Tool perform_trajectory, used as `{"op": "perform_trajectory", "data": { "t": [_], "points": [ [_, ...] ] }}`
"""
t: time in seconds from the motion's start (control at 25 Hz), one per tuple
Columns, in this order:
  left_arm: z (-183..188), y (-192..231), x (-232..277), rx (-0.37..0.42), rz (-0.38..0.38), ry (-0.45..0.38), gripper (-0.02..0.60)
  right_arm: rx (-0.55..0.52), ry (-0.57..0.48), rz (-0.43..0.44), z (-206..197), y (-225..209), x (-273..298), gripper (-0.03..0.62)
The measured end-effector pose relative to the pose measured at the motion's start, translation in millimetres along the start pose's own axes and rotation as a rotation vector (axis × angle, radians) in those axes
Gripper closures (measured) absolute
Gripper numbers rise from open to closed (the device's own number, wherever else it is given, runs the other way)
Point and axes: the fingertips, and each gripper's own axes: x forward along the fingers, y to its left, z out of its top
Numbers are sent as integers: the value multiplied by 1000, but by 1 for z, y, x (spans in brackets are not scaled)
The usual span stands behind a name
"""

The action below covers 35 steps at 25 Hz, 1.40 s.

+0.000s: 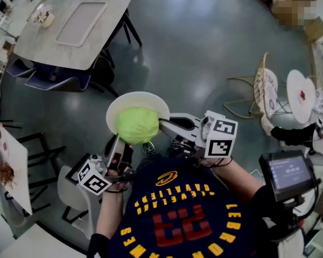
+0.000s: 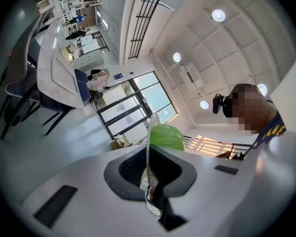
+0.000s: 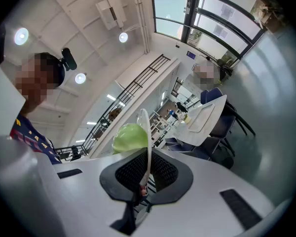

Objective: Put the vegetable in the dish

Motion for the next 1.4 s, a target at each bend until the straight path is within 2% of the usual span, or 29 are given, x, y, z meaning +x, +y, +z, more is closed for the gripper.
{"op": "perform_trajectory", "data": {
  "t": [0.24,0.36,0.56,0.76,0.84,1.08,1.4],
  "points": [
    [2,-1,1,8,0,3,568,11,-4,0,1,0,1,576],
    [1,2,1,-3,24,7,568,31,-3,-8,0,-2,1,576],
    [-10,24,7,-181,95,23,568,138,6,-78,-6,-27,0,576],
    [-38,40,6,-352,224,101,568,423,10,-178,-34,-58,-17,576],
    [-43,43,6,-390,251,108,568,472,11,-187,-41,-64,-20,576],
    [-49,51,4,-449,286,68,568,460,38,-192,-44,-75,-23,576],
    [-59,44,17,-453,267,31,568,436,63,-170,-37,-79,-34,576]
  ]
}}
